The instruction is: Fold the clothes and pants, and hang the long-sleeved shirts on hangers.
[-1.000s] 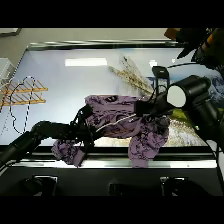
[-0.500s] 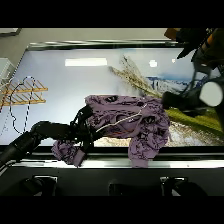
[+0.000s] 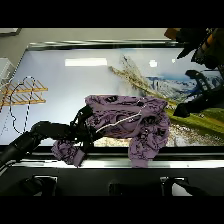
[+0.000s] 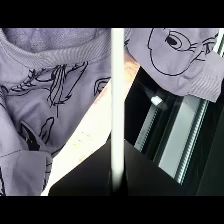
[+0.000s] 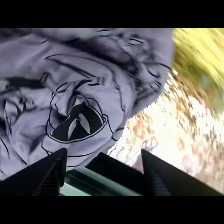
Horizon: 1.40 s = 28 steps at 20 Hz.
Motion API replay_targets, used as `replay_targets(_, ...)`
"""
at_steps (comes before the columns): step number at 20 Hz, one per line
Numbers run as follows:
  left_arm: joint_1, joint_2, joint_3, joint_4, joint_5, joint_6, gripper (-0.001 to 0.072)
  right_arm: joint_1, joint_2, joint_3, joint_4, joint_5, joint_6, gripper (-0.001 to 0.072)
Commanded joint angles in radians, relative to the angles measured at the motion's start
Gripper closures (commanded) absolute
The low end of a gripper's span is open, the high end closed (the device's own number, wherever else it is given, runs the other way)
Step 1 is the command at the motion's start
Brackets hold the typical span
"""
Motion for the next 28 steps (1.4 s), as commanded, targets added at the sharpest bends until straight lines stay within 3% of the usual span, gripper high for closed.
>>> replay_targets(1,0.001,0.000,-0.001,0.008,0.002,-0.007,0.0680,0.005,-0.119,-0.002,0.109,0.030,-0.537,0.0175)
replay_targets(4,0.001,0.000,-0.001,0.008,0.002,-0.007,0.0679,0.039,-0.202,-0.001,0.188,-0.010,-0.720,0.0175)
replay_targets(16,0.001,0.000,-0.001,0.009,0.008,-0.007,0.0679,0.051,-0.348,-0.002,0.306,-0.052,-0.789,0.0184)
replay_targets(18,0.001,0.000,-0.001,0.009,0.008,-0.007,0.0679,0.051,-0.366,-0.002,0.320,-0.047,-0.789,0.0203)
replay_targets(20,0.001,-0.001,-0.001,0.009,0.008,-0.007,0.0679,0.051,-0.385,-0.002,0.338,-0.012,-0.789,0.0304)
replay_targets(26,0.001,-0.001,-0.001,0.009,0.008,-0.007,0.0679,0.051,-0.407,-0.003,0.342,-0.004,-0.804,0.0337)
replay_targets(28,0.001,-0.001,-0.001,0.009,0.008,-0.007,0.0679,0.051,-0.408,-0.003,0.352,-0.003,-0.804,0.0425)
